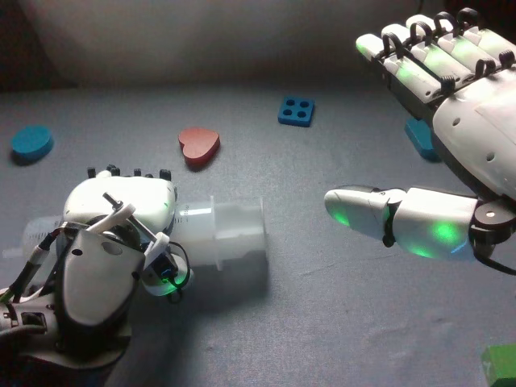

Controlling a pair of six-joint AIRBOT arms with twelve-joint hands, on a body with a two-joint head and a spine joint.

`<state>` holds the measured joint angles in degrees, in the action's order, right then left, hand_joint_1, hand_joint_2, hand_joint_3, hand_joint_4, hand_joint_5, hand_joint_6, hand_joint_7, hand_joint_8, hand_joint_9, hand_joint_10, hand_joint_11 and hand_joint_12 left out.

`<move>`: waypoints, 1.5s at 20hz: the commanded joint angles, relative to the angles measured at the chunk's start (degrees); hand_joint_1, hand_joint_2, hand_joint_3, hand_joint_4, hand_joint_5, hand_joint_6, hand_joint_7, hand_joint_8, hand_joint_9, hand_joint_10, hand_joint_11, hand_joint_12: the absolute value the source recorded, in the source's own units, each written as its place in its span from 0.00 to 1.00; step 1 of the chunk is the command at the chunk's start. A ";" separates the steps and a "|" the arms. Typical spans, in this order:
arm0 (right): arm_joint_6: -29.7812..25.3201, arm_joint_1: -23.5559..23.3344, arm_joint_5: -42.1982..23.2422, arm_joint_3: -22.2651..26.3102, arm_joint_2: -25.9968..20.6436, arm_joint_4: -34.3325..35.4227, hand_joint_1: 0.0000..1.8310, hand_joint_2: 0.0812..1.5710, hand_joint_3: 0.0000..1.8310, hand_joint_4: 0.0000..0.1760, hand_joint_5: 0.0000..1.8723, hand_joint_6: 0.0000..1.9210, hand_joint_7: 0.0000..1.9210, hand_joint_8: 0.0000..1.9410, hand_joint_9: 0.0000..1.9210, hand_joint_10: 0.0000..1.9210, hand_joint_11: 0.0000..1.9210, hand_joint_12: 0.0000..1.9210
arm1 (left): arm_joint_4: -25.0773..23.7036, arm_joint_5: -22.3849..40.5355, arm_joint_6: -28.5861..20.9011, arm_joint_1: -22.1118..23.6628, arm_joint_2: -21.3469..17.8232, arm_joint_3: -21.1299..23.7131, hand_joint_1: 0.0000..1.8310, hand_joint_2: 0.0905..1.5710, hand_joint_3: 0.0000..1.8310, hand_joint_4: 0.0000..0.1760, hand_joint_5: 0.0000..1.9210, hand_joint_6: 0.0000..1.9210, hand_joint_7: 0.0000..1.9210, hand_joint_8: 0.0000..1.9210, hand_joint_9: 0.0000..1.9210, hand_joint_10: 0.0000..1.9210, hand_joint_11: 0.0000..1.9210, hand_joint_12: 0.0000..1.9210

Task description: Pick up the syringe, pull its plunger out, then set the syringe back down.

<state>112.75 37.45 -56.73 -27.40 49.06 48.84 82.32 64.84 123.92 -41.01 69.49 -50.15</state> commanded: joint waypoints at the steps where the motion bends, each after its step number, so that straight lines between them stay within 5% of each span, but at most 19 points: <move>1: -0.18 -0.44 -4.81 -0.15 0.14 -4.22 0.01 0.60 0.00 0.00 0.00 0.00 0.00 0.00 0.00 0.00 0.00 0.11 | -1.68 2.46 -0.35 -0.32 0.13 -0.02 0.61 0.74 0.00 0.00 0.41 0.52 0.48 0.02 0.47 0.07 0.29 0.58; 2: -0.18 -0.44 -4.82 -0.15 0.14 -4.22 0.01 0.60 0.00 0.00 0.00 0.00 0.00 0.00 0.00 0.00 0.00 0.11 | -1.68 2.45 -0.43 -0.32 0.13 0.03 0.61 0.74 0.00 0.00 0.41 0.52 0.48 0.02 0.47 0.07 0.29 0.58; 3: -0.18 -0.44 -4.83 -0.15 0.14 -4.22 0.01 0.60 0.00 0.00 0.00 0.00 0.00 0.00 0.00 0.00 0.00 0.11 | -1.68 2.45 -0.62 -0.33 0.13 0.11 0.64 0.75 0.00 0.00 0.39 0.62 0.46 0.52 0.49 0.08 0.30 0.61; 4: -0.18 -0.44 -4.83 -0.15 0.14 -4.22 0.01 0.60 0.00 0.00 0.00 0.00 0.00 0.00 0.00 0.00 0.00 0.11 | -1.68 2.45 -0.75 -0.35 0.13 0.14 0.64 0.75 0.00 0.00 0.39 0.62 0.46 0.52 0.49 0.08 0.30 0.61; 5: -0.18 -0.44 -4.84 -0.15 0.14 -4.22 0.01 0.60 0.00 0.00 0.00 0.00 0.00 0.00 0.00 0.00 0.00 0.09 | -1.68 2.28 -0.85 -0.40 0.11 0.15 0.72 0.75 0.00 0.00 0.36 0.61 0.45 0.61 0.44 0.60 0.36 0.65; 6: -0.18 -0.44 -4.84 -0.15 0.14 -4.22 0.01 0.60 0.00 0.00 0.00 0.00 0.00 0.00 0.00 0.00 0.00 0.09 | -1.68 2.27 -0.97 -0.43 0.07 0.15 0.72 0.75 0.00 0.00 0.36 0.61 0.45 0.61 0.44 0.60 0.36 0.65; 7: -0.18 -0.44 -4.84 -0.15 0.14 -4.22 0.01 0.60 0.00 0.00 0.00 0.00 0.00 0.00 0.00 0.00 0.00 0.08 | -1.68 2.23 -1.13 -0.44 0.02 0.15 0.74 0.72 0.00 0.00 0.42 0.55 0.47 0.57 0.43 0.76 0.41 0.74; 14: -1.47 -0.28 -4.50 -0.15 0.14 -4.22 0.01 0.60 0.00 0.00 0.00 0.00 0.00 0.00 0.00 0.00 0.00 0.10 | -1.69 1.52 -1.79 0.05 -0.57 0.91 0.75 0.70 0.00 0.00 0.49 0.49 0.48 0.53 0.44 0.74 0.41 0.73; 23: -11.94 -0.18 -2.57 -1.76 -0.86 -4.23 0.00 0.60 0.00 0.00 0.00 0.00 0.00 0.00 0.00 0.00 0.00 0.10 | -8.25 -6.82 0.74 4.79 -4.18 2.01 0.75 0.71 0.00 0.00 0.47 0.49 0.50 0.53 0.44 0.74 0.41 0.73; 30: -29.73 0.61 0.18 -4.80 -3.76 -13.22 0.00 0.61 0.00 0.00 0.01 0.00 0.00 0.00 0.01 0.00 0.00 0.13 | -14.38 -17.67 6.13 9.74 -8.69 2.97 0.75 0.70 0.00 0.00 0.48 0.48 0.49 0.53 0.45 0.73 0.41 0.72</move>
<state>82.50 38.54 -51.44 -32.32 45.45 37.54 71.96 44.69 129.88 -31.59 61.01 -47.18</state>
